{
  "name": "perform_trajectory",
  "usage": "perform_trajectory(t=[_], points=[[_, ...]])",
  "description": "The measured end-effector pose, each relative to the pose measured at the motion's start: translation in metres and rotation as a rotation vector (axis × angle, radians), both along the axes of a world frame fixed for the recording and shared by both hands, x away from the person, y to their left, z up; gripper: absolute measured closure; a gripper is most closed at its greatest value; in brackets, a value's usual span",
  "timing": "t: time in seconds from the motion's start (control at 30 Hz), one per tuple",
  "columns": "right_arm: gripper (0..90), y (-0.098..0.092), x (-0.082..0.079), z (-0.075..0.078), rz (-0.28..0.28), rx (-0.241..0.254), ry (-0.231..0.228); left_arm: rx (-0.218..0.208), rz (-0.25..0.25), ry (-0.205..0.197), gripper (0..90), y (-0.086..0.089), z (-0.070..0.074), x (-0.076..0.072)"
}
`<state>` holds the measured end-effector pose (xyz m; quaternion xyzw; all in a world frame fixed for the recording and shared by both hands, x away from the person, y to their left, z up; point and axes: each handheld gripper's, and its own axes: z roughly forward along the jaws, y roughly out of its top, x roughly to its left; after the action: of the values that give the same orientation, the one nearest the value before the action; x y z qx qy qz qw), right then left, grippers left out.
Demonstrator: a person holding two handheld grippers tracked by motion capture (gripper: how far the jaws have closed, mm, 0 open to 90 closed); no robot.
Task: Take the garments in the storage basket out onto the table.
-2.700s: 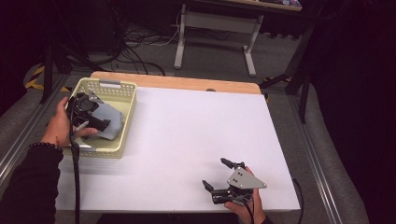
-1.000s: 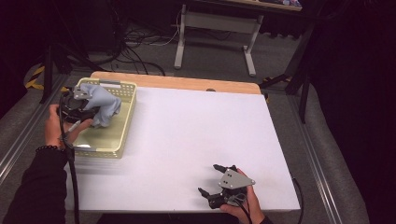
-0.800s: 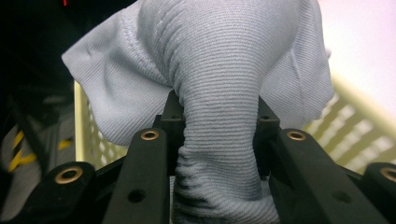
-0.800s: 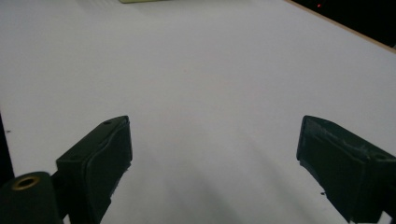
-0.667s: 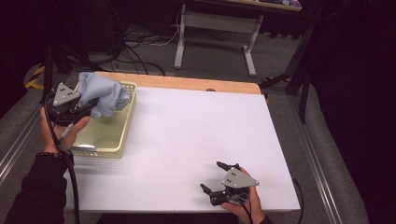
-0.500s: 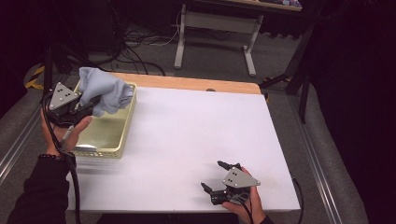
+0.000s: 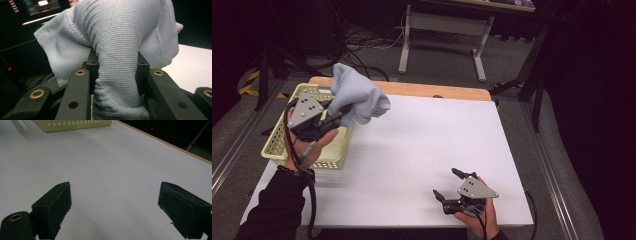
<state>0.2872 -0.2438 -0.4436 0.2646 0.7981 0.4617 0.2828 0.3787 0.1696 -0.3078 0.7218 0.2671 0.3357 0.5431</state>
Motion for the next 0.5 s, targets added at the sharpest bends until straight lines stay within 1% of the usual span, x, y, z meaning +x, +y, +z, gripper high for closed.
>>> perform_trajectory(t=[0.03, 0.1, 0.13, 0.17, 0.2, 0.27, 0.3, 0.33, 0.4, 0.43, 0.47, 0.5], points=[[12.1, -0.001, 0.000, 0.000, -0.004, -0.001, -0.004, 0.000, -0.021, -0.002, 67.8, -0.008, -0.001, -0.001], [12.1, -0.006, -0.001, 0.001, -0.022, 0.005, -0.010, 0.004, -0.055, -0.004, 67.9, -0.019, -0.001, -0.002], [12.1, -0.006, -0.001, 0.001, -0.022, 0.005, -0.010, 0.008, -0.066, -0.006, 67.9, -0.023, -0.002, -0.003], [12.1, -0.009, -0.003, 0.001, -0.038, 0.011, -0.011, 0.009, -0.087, -0.012, 67.8, -0.031, -0.002, -0.003], [12.1, -0.009, -0.003, 0.001, -0.038, 0.011, -0.011, 0.005, -0.106, -0.009, 67.8, -0.035, -0.003, -0.004], [12.1, -0.013, -0.005, 0.002, -0.053, 0.018, -0.018, 0.012, -0.147, -0.008, 67.9, -0.050, -0.004, -0.005], [12.1, -0.016, -0.006, 0.002, -0.068, 0.017, -0.019, 0.018, -0.187, -0.007, 67.8, -0.062, -0.005, -0.005], [12.1, -0.016, -0.006, 0.002, -0.068, 0.017, -0.019, 0.018, -0.187, -0.007, 67.8, -0.062, -0.005, -0.005], [12.1, -0.020, -0.008, 0.002, -0.085, 0.026, -0.018, 0.031, -0.227, -0.008, 67.8, -0.076, -0.007, -0.007], [12.5, -0.022, -0.009, 0.003, -0.092, 0.027, -0.020, 0.030, -0.251, -0.004, 67.7, -0.085, -0.009, -0.007], [15.0, -0.026, -0.012, 0.003, -0.117, 0.028, -0.031, 0.041, -0.267, -0.005, 67.6, -0.091, -0.011, -0.007], [15.0, -0.026, -0.012, 0.003, -0.117, 0.028, -0.031, 0.043, -0.275, -0.004, 67.6, -0.097, -0.013, -0.007]])
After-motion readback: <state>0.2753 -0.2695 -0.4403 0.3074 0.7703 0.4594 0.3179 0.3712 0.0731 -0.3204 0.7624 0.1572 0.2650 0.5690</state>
